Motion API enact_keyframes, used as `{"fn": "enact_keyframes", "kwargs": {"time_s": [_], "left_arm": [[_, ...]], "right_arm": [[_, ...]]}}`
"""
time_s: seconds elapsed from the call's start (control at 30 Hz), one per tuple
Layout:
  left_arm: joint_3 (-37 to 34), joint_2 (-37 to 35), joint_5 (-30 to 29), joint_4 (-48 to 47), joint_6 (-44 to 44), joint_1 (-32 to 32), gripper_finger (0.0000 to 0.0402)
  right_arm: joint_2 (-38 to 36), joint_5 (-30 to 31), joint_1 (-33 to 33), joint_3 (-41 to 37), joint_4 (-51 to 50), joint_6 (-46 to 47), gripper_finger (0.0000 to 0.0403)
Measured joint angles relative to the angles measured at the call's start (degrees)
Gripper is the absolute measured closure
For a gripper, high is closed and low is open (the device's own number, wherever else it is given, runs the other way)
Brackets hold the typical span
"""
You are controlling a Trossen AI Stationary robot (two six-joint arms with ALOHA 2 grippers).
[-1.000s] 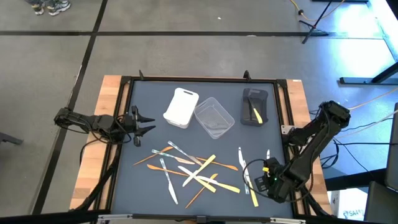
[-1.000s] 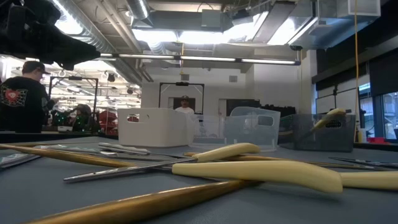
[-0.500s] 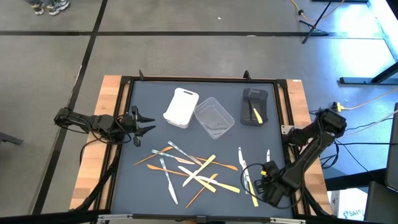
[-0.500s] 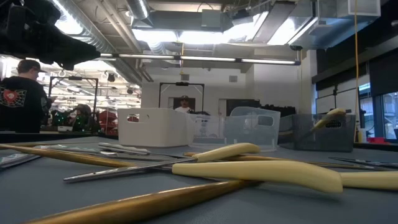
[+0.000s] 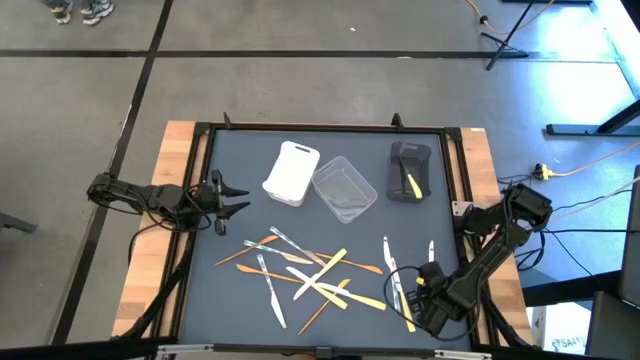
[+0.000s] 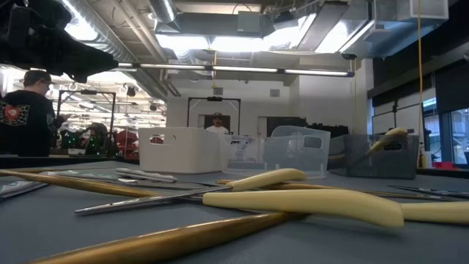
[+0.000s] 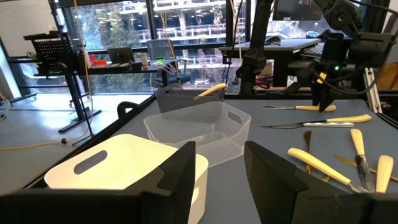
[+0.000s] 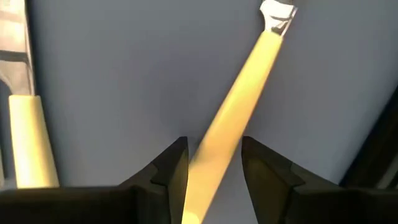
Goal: Sort silverware by color (type)
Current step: Put the yellow knife into the black bin
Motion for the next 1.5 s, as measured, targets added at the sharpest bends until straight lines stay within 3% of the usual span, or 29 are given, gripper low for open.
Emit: {"fn": "enact_keyframes", "kwargs": {"time_s": [0.4,0.83,1.27,1.5], "left_arm": [[0.00,0.00,0.00,0.00,0.02,-0.02,0.0269],[0.00,0.00,0.00,0.00,0.02,0.01,0.0269],[0.00,0.00,0.00,0.00,0.02,-0.01,0.0269],[0.00,-0.01,0.00,-0.01,0.03,0.01,0.0269]], "right_arm": [[1.66,0.02,-0.04,0.17,1.18,-1.31,0.0270],[1.67,0.09,-0.07,0.07,1.25,-1.36,0.0359],[1.64,-1.74,-0.17,2.84,-1.04,-3.08,0.0363],[-2.62,-1.44,-1.68,4.91,-2.68,-4.53,0.0363]]}}
